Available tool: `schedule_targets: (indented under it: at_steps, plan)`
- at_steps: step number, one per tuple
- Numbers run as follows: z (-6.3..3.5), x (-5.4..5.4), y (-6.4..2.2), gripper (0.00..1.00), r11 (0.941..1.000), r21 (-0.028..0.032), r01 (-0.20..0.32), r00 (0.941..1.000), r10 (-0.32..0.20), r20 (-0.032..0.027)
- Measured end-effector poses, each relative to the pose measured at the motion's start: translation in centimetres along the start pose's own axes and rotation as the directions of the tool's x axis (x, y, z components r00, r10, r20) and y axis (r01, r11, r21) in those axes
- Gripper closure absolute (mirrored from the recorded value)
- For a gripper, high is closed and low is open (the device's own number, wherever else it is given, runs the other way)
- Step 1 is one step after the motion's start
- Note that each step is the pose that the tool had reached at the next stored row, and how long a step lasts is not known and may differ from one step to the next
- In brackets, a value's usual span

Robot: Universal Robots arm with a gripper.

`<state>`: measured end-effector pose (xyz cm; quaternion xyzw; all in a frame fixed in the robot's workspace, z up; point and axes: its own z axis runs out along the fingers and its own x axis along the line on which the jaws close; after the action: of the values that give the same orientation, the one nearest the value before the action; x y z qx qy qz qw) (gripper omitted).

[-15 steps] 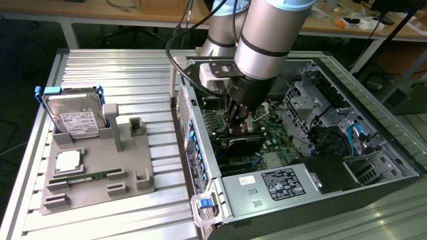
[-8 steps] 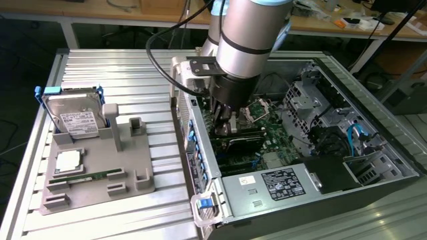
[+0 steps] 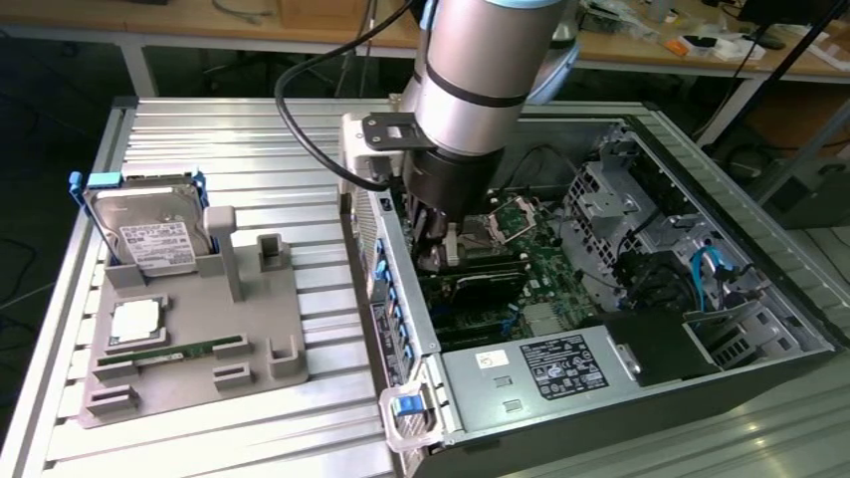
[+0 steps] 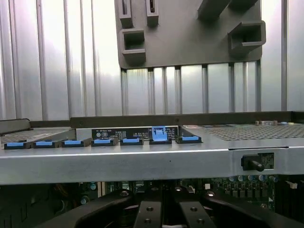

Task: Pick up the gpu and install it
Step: 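Press down on the gpu until it lock into place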

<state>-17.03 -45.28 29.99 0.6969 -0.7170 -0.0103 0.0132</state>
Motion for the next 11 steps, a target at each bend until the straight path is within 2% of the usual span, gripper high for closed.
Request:
schedule_targets:
  at_steps: [5, 8, 11]
  plan:
    - [-0.02, 0.01, 0.32, 0.89, 1.0000, 0.0000, 0.000, 1.0000, 0.000, 0.0000]
    - [-0.03, 0.01, 0.39, 0.89, 1.0000, -0.0048, 0.001, 1.0000, -0.001, 0.0000]
    - [-0.30, 0.03, 0.49, 0.89, 1.0000, -0.0054, 0.000, 1.0000, 0.000, -0.0002]
